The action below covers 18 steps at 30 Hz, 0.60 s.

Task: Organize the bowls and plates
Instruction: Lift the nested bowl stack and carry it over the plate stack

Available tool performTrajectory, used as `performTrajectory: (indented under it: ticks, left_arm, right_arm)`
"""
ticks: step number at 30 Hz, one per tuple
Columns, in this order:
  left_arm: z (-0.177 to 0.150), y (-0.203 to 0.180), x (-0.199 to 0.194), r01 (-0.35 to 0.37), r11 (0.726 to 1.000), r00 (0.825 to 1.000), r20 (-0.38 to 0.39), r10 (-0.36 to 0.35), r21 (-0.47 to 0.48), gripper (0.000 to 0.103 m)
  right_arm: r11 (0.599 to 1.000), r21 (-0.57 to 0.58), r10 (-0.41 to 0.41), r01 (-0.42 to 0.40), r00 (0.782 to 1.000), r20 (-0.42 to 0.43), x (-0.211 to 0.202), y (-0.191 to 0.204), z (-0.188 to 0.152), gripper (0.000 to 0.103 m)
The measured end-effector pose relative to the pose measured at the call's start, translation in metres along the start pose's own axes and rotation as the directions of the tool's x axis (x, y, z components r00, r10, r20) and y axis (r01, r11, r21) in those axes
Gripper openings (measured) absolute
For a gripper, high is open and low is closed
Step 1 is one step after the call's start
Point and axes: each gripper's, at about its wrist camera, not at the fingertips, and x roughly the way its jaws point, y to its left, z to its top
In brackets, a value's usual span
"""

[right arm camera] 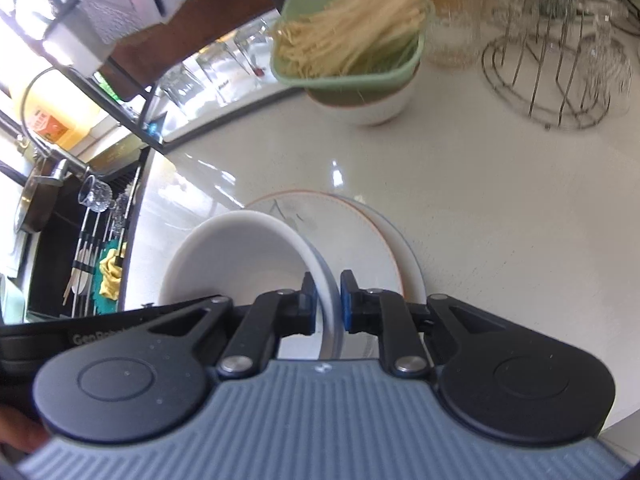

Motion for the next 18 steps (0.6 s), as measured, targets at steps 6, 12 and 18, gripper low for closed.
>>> performTrajectory:
  ticks: [6, 12, 18]
  left_arm:
    - [0.005, 0.011, 0.016, 0.014, 0.999, 0.999, -0.036, -0.015, -0.041, 0.015]
    - [0.001, 0.016, 0.023, 0.03, 0.999, 0.998, -0.059, -0.033, -0.044, 0.015]
    - [-0.002, 0.015, 0.013, 0.002, 1.0, 0.999, -0.034, -0.002, -0.023, 0.016]
  right_arm:
    - [1.0, 0.019, -0.01, 0.011, 0.999, -0.032, 0.015, -0.003, -0.004, 0.016]
    - [0.999, 0.043, -0.018, 0.019, 1.0, -0.025, 0.018, -0.004, -0.004, 0.016]
    - [1.0, 0.025, -0.014, 0.015, 1.0, -0.016, 0.016, -0.001, -0.004, 0.017]
